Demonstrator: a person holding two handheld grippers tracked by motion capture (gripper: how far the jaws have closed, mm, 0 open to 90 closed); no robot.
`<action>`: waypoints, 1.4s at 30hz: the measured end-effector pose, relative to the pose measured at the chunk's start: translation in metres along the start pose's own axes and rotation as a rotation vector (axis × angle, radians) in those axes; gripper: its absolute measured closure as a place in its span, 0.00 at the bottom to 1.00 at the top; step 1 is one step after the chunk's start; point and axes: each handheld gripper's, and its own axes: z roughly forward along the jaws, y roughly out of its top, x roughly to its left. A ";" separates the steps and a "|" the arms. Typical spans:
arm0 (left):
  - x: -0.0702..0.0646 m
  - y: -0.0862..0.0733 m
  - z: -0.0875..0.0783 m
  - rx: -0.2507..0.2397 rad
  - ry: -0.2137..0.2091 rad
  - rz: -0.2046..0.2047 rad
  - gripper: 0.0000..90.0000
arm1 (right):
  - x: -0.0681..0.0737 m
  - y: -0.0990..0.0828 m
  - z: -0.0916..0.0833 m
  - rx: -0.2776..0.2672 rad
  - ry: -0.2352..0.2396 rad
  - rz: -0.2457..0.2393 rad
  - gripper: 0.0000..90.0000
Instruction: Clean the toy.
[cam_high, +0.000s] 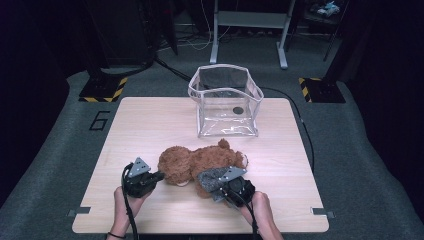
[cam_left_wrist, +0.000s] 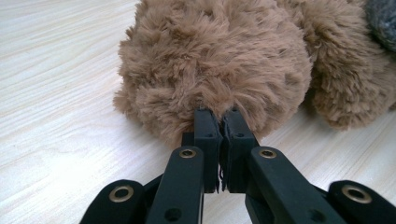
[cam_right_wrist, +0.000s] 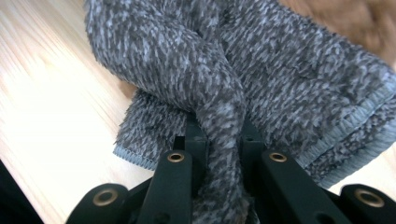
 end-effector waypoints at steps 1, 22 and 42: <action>0.000 0.000 0.000 0.000 0.002 0.000 0.96 | -0.001 -0.004 -0.001 0.002 -0.001 0.017 0.89; 0.001 0.000 0.001 0.003 0.004 0.004 0.96 | -0.046 -0.051 -0.037 -0.064 -0.014 0.229 0.89; 0.000 0.001 0.002 0.010 0.002 0.012 0.96 | -0.092 0.012 0.020 -0.124 0.004 0.239 0.89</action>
